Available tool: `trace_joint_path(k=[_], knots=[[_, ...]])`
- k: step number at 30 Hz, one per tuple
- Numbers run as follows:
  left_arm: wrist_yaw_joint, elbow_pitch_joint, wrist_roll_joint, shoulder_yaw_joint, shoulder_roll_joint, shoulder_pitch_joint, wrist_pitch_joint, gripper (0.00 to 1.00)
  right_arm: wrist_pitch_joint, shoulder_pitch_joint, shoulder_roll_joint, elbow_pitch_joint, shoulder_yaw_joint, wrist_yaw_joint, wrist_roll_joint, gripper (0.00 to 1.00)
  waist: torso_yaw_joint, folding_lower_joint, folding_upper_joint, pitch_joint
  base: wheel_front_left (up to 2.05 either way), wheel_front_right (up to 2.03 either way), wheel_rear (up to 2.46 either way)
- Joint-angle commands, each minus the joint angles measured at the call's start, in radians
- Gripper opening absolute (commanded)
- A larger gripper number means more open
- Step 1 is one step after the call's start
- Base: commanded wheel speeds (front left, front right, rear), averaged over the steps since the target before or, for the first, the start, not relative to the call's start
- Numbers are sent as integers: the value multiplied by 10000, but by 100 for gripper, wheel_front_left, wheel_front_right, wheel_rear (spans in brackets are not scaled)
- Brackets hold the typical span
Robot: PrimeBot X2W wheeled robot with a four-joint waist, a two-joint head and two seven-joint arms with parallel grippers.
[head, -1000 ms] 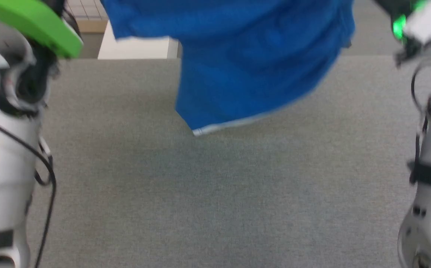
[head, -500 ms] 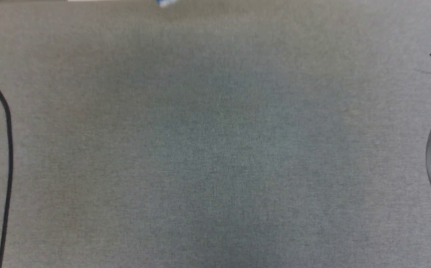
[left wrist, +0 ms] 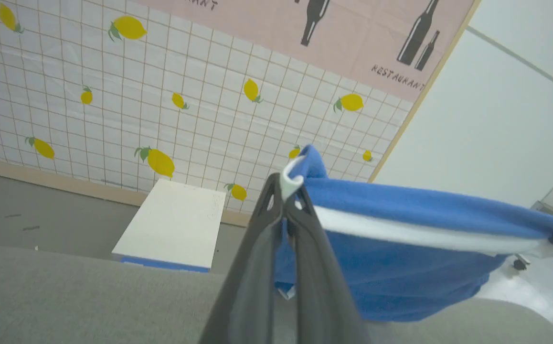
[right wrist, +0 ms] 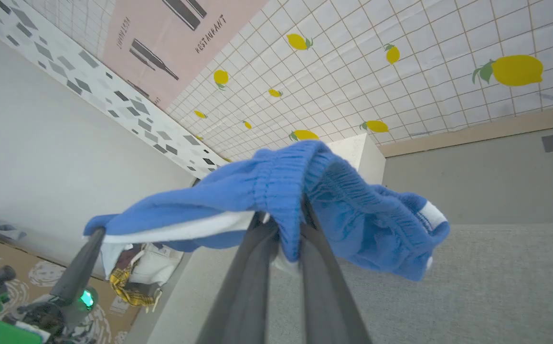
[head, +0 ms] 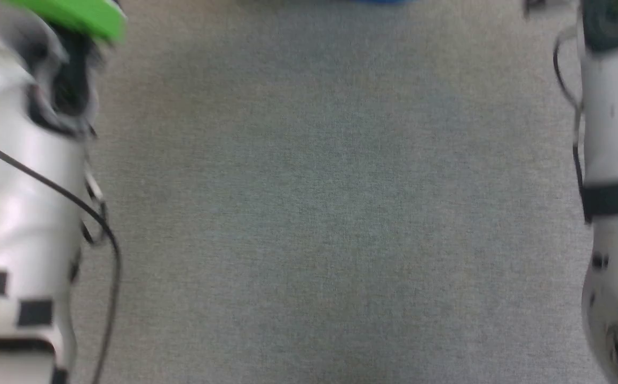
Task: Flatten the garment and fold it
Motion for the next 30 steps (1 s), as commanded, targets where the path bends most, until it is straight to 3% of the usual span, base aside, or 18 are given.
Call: trace_joint_path(k=[1,5,10,14,22,30], knots=[[-82,-189,46,-147,37,654,37,0,144,864,-164,-516,-140,-15,301,0,266,-1,0,-709,0,0,0],[112,-1134,-265,-44,-102,2707,-222,0,514,3671,-372,-2465,-205,-15,729,0,305,-1,0,-1600,0,0,0],[915,-2547,-509,107,-202,5974,-358,0,844,7573,-787,-5173,37,-15,667,0,371,-1,0,-2472,0,0,0],[1525,-3423,-711,180,-369,8255,-398,0,1036,10110,-572,-6464,-295,-15,701,0,452,-1,0,-2996,0,0,0],[2665,-4439,-726,49,-353,11192,76,0,2226,13477,-206,-7463,-577,-15,616,0,503,-1,0,-3720,0,0,0],[3599,-5353,-694,-55,-148,12702,778,0,4190,14966,-296,-8034,-505,-15,128,0,258,-1,0,-3820,0,0,0]])
